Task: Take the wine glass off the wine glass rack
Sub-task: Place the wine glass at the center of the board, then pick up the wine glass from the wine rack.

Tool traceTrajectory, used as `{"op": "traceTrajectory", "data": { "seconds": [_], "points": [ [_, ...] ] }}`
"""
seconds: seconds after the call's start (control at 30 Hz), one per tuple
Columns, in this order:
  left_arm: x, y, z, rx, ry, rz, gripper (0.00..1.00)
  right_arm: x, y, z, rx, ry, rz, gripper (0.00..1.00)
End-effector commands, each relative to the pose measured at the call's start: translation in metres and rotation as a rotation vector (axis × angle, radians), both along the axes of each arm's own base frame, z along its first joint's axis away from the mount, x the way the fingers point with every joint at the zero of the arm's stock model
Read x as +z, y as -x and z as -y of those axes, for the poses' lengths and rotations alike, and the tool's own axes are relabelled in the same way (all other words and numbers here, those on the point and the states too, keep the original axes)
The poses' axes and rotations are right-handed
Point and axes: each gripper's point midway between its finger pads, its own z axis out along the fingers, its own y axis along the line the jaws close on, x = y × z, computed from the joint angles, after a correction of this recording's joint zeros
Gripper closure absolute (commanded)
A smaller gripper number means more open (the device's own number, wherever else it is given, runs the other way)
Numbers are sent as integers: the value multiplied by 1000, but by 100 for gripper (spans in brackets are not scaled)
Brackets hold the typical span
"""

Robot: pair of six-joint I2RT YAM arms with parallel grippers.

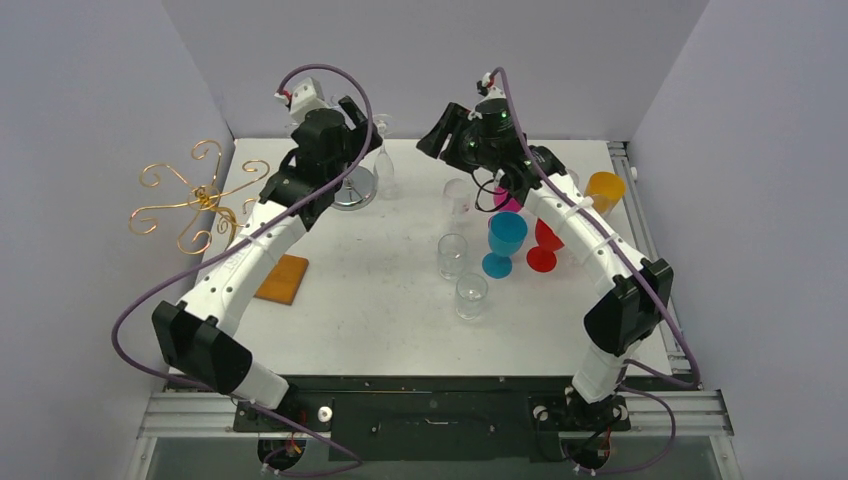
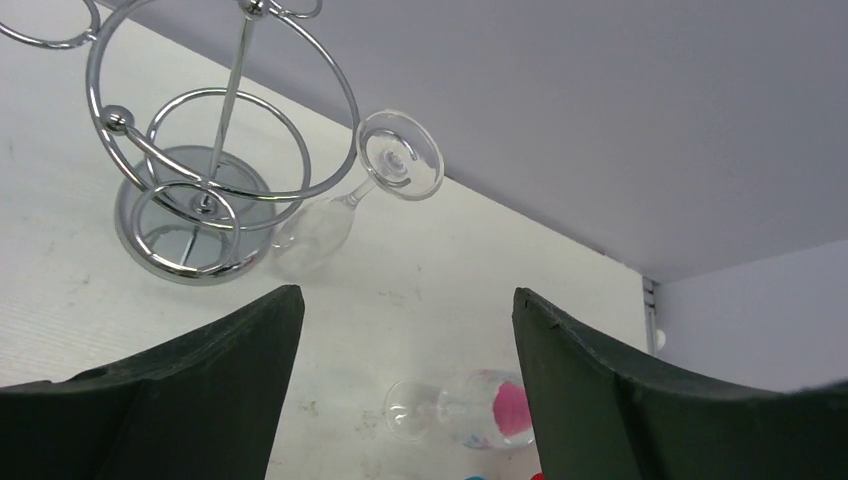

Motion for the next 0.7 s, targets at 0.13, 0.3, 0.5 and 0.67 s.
{"op": "traceTrajectory", "data": {
  "seconds": [0.13, 0.3, 0.5, 0.67],
  "points": [
    [6, -34, 14, 163, 380, 67, 32, 46, 8, 40, -45, -87, 93, 44],
    [-19, -52, 28, 195, 478, 6, 35, 51, 22, 65, -60, -81, 105, 44],
    [-37, -65, 32, 228, 502, -26, 39, 70, 38, 92, -73, -87, 147, 44],
    [-40, -77, 33, 246, 513, -29, 44, 82, 48, 107, -74, -87, 185, 43]
  ]
}}
